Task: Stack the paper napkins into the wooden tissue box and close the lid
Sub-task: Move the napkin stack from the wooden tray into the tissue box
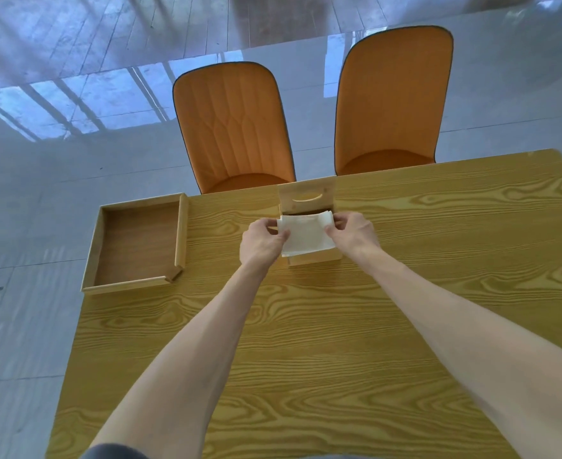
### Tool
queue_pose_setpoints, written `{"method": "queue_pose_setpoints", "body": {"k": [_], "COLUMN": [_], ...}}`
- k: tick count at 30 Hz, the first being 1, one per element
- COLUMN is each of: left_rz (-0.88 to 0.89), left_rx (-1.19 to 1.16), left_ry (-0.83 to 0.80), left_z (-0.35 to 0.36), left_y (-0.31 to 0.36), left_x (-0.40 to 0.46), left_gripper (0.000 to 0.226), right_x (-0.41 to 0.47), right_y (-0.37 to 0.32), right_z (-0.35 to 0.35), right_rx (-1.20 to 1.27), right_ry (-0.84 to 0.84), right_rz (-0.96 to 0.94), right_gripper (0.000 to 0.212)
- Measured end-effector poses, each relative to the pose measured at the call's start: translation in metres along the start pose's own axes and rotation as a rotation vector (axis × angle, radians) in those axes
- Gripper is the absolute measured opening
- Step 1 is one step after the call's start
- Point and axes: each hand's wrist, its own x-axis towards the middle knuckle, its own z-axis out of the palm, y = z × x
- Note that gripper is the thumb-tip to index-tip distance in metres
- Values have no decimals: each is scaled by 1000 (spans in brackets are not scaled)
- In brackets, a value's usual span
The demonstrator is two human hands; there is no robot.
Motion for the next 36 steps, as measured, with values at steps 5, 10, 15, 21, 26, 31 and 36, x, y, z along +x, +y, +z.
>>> {"method": "queue_pose_setpoints", "body": {"k": [5, 10, 15, 21, 26, 31, 36], "left_rz": [162, 359, 462, 513, 575, 578, 610], "left_rx": [328, 526, 702, 904, 1043, 1093, 1030], "left_ry": [114, 102, 36, -42, -58, -74, -37], "left_z": [10, 19, 23, 31, 30, 28, 23], "left_y": [11, 14, 8, 3, 1, -1, -9], "left_x": [11, 19, 23, 25, 27, 21, 23], "left_gripper": [34, 17, 27, 28, 28, 23, 26], "right_x": [9, 15, 19, 23, 19, 13, 14], "right_y": [-3, -2, 3, 0, -9, -6, 3], "right_z": [5, 12, 16, 23, 22, 20, 15], "right_rx": [-196, -399, -647, -918, -1097, -1080, -989], "right_ry": [121, 199, 129, 12, -40, -32, 9], "right_rz": [-51, -179, -306, -336, -349, -420, -487], "right_gripper": [25, 8, 23, 33, 28, 26, 18]}}
